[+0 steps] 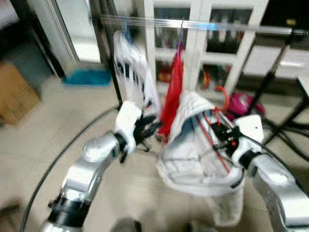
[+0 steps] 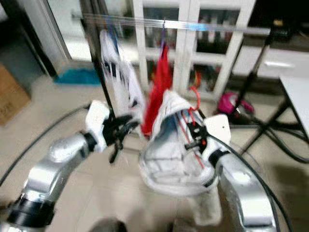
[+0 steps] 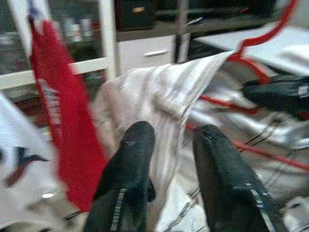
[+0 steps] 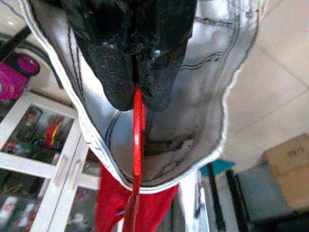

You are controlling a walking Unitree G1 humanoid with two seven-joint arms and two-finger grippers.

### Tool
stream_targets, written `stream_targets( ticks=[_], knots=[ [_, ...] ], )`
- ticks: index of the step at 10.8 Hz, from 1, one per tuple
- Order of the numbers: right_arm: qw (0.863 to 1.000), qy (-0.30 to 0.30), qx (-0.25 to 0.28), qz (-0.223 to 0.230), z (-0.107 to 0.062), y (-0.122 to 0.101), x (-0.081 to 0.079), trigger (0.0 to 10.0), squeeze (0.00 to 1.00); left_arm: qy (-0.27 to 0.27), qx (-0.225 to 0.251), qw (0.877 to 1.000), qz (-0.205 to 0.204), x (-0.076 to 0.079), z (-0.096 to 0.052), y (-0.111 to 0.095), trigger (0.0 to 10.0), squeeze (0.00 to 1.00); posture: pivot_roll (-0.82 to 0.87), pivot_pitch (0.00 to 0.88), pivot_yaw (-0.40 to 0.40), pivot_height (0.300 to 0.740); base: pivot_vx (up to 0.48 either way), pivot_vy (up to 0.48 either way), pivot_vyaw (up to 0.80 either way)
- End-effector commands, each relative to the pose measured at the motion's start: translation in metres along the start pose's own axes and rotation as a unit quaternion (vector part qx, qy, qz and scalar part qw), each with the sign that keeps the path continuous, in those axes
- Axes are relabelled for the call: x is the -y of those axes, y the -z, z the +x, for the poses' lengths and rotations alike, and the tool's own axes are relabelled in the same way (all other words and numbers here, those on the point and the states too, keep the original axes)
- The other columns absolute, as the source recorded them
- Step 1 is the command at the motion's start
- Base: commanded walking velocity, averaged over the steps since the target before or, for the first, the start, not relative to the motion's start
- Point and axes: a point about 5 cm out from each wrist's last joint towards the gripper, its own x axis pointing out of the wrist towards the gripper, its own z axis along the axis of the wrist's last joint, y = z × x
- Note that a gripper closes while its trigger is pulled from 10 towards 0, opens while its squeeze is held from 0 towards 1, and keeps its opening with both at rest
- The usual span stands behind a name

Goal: Hang hanger

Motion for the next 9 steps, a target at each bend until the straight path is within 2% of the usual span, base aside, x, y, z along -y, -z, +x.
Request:
stream_targets(
  ticks=[1,4,6,9],
  knots=[
    [0.998,-0.025,0.056,-0.022,0.003,-0.03,-0.009,0.0,0.0,0.019,0.009,1.0,0.002,-0.005,0.007,-0.008,10.0,1.0,-0.1,0.0,0.042,0.74,0.0,0.0,0.0],
    [0.996,-0.046,0.069,-0.03,0.005,-0.042,-0.017,0.0,0.0,0.041,-0.009,0.999,0.032,-0.015,0.017,-0.005,10.0,1.0,-0.1,0.0,0.05,0.74,0.0,0.0,0.0],
    [0.995,-0.063,0.075,-0.034,0.005,-0.049,-0.02,0.0,0.0,0.1,0.007,0.995,0.023,-0.017,0.026,-0.011,10.0,1.0,-0.12,0.0,0.065,0.74,0.0,0.0,0.0],
    [0.994,-0.073,0.08,-0.034,0.003,-0.054,-0.023,0.0,0.0,0.107,-0.018,0.992,0.059,-0.027,0.033,-0.005,10.0,1.0,-0.12,0.0,0.074,0.74,0.0,0.0,0.0]
  ],
)
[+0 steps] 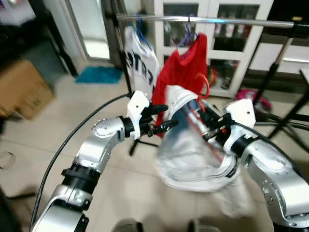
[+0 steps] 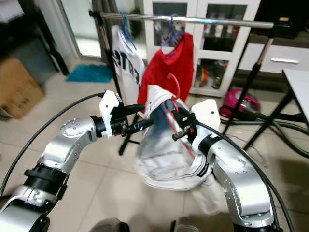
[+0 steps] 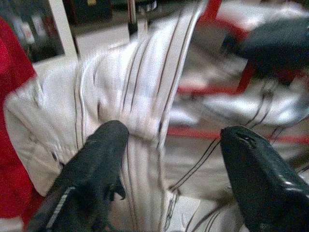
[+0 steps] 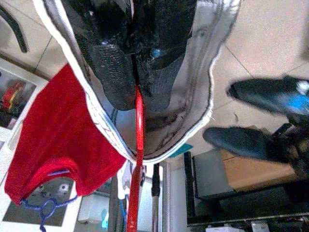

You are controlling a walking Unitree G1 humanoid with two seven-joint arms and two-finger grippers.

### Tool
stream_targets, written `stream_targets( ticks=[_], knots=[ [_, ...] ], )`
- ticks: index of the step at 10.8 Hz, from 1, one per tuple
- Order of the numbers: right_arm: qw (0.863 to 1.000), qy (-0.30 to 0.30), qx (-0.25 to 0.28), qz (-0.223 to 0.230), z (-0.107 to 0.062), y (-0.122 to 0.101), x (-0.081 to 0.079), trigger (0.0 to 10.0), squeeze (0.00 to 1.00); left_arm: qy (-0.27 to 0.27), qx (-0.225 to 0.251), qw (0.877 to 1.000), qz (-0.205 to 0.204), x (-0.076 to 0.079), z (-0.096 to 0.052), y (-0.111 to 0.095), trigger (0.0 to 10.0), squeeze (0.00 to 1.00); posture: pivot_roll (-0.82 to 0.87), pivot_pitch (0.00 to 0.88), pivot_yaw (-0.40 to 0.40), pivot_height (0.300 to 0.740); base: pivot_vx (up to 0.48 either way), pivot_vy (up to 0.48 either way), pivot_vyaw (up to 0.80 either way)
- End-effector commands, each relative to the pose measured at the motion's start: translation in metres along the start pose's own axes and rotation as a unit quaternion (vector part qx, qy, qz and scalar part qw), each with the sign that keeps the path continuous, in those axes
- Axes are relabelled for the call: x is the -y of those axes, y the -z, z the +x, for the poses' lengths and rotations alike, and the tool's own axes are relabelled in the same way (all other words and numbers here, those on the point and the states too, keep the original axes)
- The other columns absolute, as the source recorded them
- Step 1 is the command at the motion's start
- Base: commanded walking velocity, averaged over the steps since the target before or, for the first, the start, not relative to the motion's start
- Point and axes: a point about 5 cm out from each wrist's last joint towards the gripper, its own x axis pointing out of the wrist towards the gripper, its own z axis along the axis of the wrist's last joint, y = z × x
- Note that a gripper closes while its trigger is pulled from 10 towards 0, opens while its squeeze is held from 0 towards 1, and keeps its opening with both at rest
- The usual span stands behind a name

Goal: Hang hanger

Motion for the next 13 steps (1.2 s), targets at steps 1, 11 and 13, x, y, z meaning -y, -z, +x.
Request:
stream_targets(
  ticks=[1,11,13],
  knots=[
    [0.999,-0.011,0.039,-0.01,-0.002,-0.018,-0.005,0.0,0.0,-0.011,-0.02,0.999,0.036,-0.006,0.002,-0.002,10.0,1.0,-0.12,0.0,0.074,0.74,0.0,0.0,0.0],
    [0.999,-0.016,0.045,0.01,0.0,-0.025,-0.005,0.0,0.0,-0.102,-0.026,0.993,0.053,-0.031,0.002,0.009,0.0,0.0,-0.12,0.0,0.077,0.74,0.0,0.0,0.0],
    [0.999,0.007,0.046,0.014,0.002,-0.025,-0.001,0.0,0.0,-0.107,-0.02,0.993,0.052,-0.034,0.0,0.007,0.0,0.0,-0.11,0.0,0.078,0.74,0.0,0.0,0.0]
  ],
)
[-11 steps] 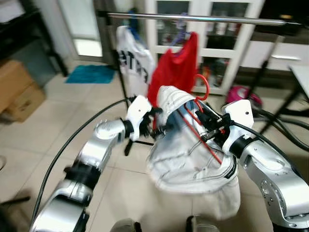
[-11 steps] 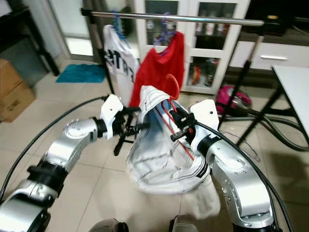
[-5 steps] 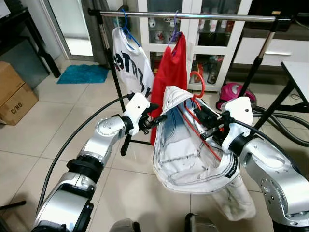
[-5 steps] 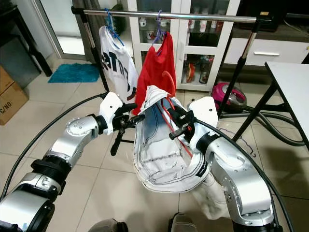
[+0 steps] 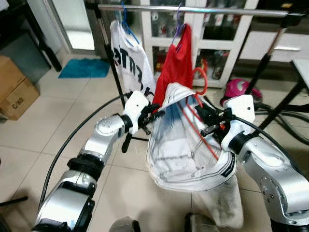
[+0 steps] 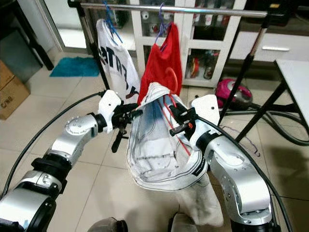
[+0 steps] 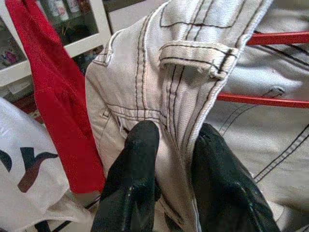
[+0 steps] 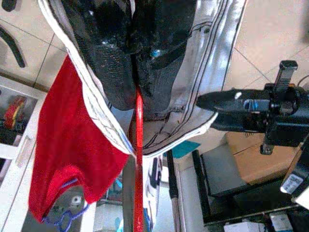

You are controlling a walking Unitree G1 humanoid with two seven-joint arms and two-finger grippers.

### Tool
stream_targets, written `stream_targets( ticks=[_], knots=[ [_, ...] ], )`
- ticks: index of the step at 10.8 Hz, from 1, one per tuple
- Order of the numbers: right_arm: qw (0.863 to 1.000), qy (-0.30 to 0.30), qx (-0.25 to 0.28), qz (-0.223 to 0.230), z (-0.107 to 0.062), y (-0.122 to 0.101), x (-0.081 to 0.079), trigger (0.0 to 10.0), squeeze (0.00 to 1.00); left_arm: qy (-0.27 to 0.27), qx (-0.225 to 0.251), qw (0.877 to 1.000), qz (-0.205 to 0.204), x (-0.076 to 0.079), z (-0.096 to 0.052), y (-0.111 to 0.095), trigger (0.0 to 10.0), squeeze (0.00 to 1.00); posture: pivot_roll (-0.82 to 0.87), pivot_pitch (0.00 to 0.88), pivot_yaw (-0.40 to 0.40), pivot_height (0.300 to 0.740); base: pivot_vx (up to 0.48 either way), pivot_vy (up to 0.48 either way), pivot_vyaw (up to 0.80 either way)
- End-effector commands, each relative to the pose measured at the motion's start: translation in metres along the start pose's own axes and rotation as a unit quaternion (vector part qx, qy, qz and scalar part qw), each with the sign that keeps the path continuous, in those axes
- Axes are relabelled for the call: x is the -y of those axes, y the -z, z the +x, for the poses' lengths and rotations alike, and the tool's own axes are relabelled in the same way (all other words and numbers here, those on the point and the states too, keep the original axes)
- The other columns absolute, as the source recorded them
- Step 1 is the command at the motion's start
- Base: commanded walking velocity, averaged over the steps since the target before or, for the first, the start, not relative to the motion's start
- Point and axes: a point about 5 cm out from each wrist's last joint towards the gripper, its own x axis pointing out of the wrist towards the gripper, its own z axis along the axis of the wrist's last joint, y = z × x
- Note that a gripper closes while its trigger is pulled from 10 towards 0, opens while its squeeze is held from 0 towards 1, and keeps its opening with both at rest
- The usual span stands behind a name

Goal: Hang hanger

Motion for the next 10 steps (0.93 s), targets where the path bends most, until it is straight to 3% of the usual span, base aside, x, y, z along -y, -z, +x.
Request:
stream_targets(
  ticks=[1,4,6,8,10],
  knots=[
    [0.999,-0.009,0.032,-0.012,0.0,-0.015,-0.002,0.0,0.0,-0.013,0.004,1.0,0.0,-0.008,-0.004,-0.002,0.0,0.0,-0.11,0.0,0.081,0.74,0.0,0.0,0.0],
    [0.999,-0.025,0.042,-0.014,-0.001,-0.017,-0.005,0.0,0.0,-0.012,0.005,1.0,-0.006,-0.012,-0.008,-0.002,0.0,0.0,-0.11,0.0,0.08,0.74,0.0,0.0,0.0],
    [0.997,-0.059,0.037,-0.027,-0.002,-0.017,-0.011,0.0,0.0,-0.029,0.016,0.999,-0.005,-0.025,-0.013,-0.01,0.0,0.0,-0.12,0.0,0.082,0.74,0.0,0.0,0.0],
    [0.991,-0.117,0.013,-0.061,-0.003,-0.014,-0.021,0.0,0.0,-0.012,0.042,0.999,0.014,-0.045,-0.02,-0.043,0.0,0.0,-0.12,0.0,0.086,0.74,0.0,0.0,0.0],
    [0.986,-0.149,-0.011,-0.073,0.007,-0.009,-0.032,0.0,0.0,0.024,0.064,0.997,0.031,-0.04,-0.009,-0.07,0.0,0.0,-0.12,0.0,0.084,0.74,0.0,0.0,0.0]
  ],
)
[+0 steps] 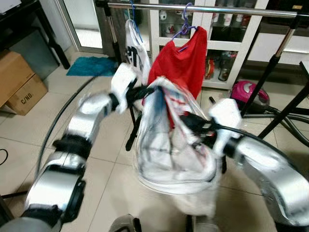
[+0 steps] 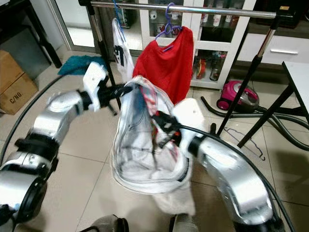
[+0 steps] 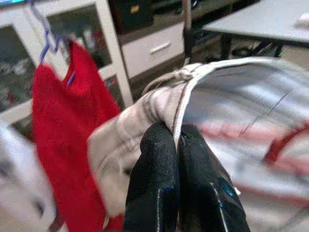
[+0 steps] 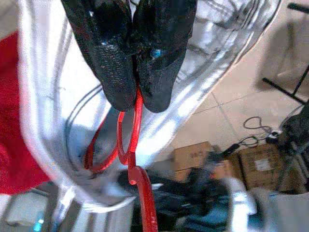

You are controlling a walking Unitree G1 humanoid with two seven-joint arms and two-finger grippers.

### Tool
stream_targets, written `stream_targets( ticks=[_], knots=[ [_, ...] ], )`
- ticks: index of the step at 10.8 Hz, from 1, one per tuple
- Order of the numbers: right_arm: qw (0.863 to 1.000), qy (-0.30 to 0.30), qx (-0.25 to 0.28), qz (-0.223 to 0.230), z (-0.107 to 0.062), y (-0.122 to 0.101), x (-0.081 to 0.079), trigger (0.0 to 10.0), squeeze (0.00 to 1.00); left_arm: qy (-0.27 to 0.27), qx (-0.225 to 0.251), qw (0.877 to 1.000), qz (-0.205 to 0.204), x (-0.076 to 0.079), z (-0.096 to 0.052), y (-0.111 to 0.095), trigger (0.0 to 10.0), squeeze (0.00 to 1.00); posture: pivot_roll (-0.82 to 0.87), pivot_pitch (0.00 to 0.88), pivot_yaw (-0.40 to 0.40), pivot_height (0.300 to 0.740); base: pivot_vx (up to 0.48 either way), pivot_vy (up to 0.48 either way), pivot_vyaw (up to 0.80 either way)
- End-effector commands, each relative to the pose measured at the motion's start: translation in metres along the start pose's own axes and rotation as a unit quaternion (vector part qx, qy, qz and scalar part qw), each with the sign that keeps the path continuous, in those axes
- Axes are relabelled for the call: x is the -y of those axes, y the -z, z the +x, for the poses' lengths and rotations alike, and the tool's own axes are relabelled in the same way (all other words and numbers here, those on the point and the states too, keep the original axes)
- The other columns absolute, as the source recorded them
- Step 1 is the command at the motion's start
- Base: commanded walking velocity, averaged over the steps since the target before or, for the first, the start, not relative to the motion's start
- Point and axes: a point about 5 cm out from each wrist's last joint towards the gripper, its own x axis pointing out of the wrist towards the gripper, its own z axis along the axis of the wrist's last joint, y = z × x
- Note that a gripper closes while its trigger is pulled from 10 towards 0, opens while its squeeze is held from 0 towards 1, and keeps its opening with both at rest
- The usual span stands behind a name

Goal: Hang hanger

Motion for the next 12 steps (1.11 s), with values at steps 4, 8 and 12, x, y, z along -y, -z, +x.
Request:
stream_targets(
  ticks=[4,8,12],
  knots=[
    [0.999,-0.022,-0.012,-0.032,0.019,-0.008,-0.001,0.0,0.0,0.0,-0.022,0.999,0.038,-0.001,0.009,-0.011,0.0,0.0,-0.12,0.0,0.09,0.74,0.0,0.0,0.0],
    [0.977,-0.109,-0.145,-0.109,0.057,0.017,-0.005,0.0,0.0,0.041,0.008,0.999,0.013,0.022,0.028,-0.02,0.0,0.0,-0.12,0.0,0.089,0.74,0.0,0.0,0.0],
    [0.968,-0.147,-0.147,-0.142,0.048,0.015,0.008,0.0,0.0,0.007,-0.037,0.999,0.028,0.008,0.008,-0.004,0.0,0.0,-0.11,0.0,0.081,0.74,0.0,0.0,0.0]
  ],
)
